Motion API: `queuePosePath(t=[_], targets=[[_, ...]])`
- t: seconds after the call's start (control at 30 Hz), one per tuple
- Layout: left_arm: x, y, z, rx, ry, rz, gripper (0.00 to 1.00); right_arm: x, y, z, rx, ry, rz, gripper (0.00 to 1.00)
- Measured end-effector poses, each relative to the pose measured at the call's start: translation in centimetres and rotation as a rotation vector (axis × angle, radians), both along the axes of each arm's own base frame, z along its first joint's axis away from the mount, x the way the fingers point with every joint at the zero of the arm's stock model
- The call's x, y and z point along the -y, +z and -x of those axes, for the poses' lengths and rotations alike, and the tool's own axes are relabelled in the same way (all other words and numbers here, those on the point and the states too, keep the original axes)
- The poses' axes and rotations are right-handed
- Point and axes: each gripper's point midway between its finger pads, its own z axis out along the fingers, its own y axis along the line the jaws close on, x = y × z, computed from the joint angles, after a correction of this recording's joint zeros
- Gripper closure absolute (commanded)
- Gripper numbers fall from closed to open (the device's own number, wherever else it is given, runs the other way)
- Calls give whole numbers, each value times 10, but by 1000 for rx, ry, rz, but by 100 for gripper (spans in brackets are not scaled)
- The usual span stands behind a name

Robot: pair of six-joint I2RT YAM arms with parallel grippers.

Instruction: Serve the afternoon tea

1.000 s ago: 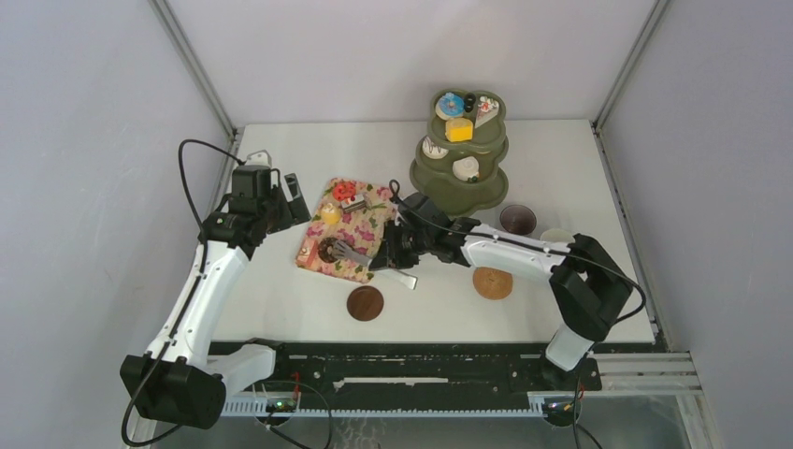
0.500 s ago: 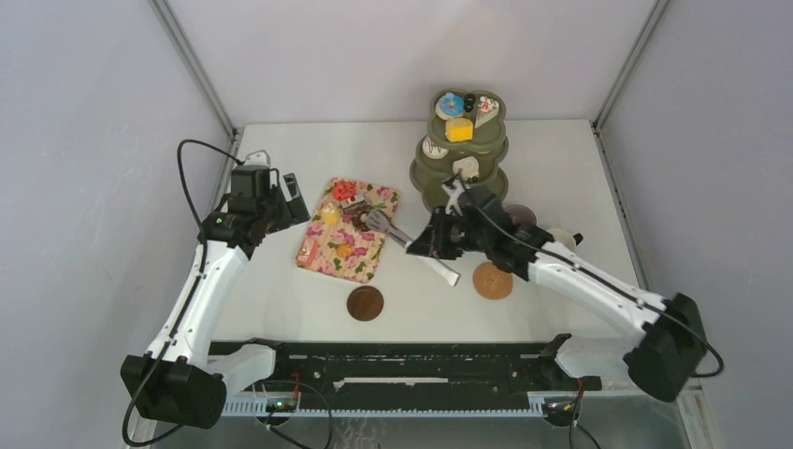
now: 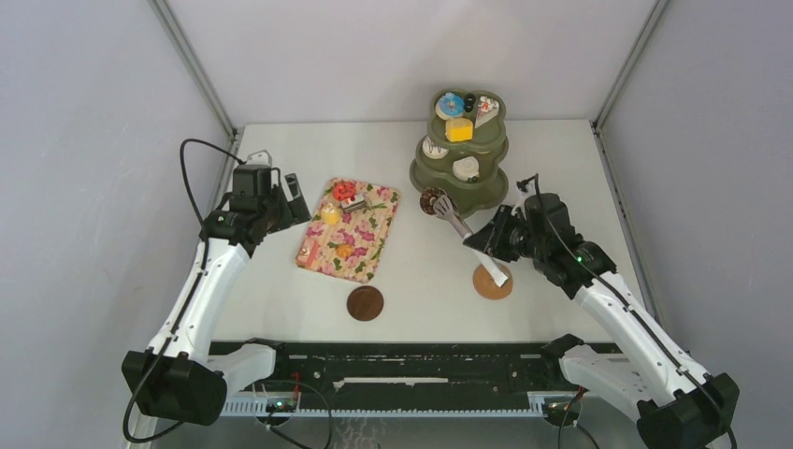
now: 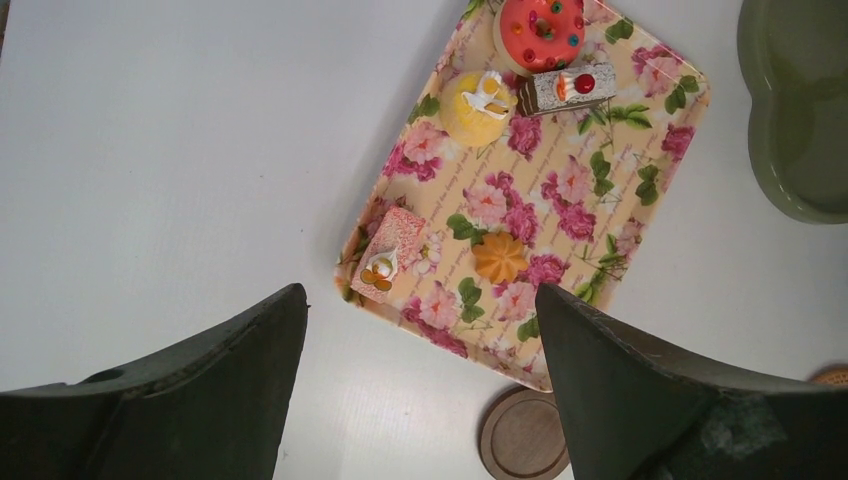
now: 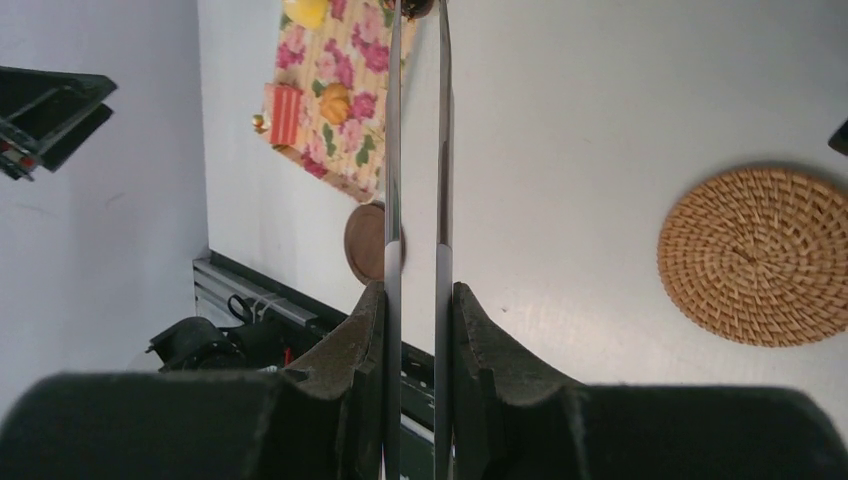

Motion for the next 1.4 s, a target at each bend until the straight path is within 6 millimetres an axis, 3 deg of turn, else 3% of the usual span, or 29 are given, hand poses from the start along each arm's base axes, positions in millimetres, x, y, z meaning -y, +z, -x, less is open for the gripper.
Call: queuePosePath(t=[0.2,0.37,0.63,0.83,1.03,1.27,1.33,1.4], targets=[[0,1,-1,6,0,1,11,7,-35,2,-102,-18,21,100],[0,1,-1,7,0,1,12,12,-57,-12,-140,-78,1,100],[0,0,-2,3,0,0,12,-2,-62,-62,-104,-184,-104,100],[0,-1,-2,0,-1,0,12,3,-67,-101,-80,-292,-173,100],[0,-1,-2,-2,-1,-1,12,7,-79,-127,-85,-352,-217,98],[0,-2,-2,-3,0,-2,12,-4,-103,-148,-119,-356,-254,98],[0,-2,-2,-4,0,-2,12,-9,-110,-154,-133,-358,-259,91],[0,-2,-2,-4,0,-3,12,-13,-113,-158,-140,-360,-264,77]])
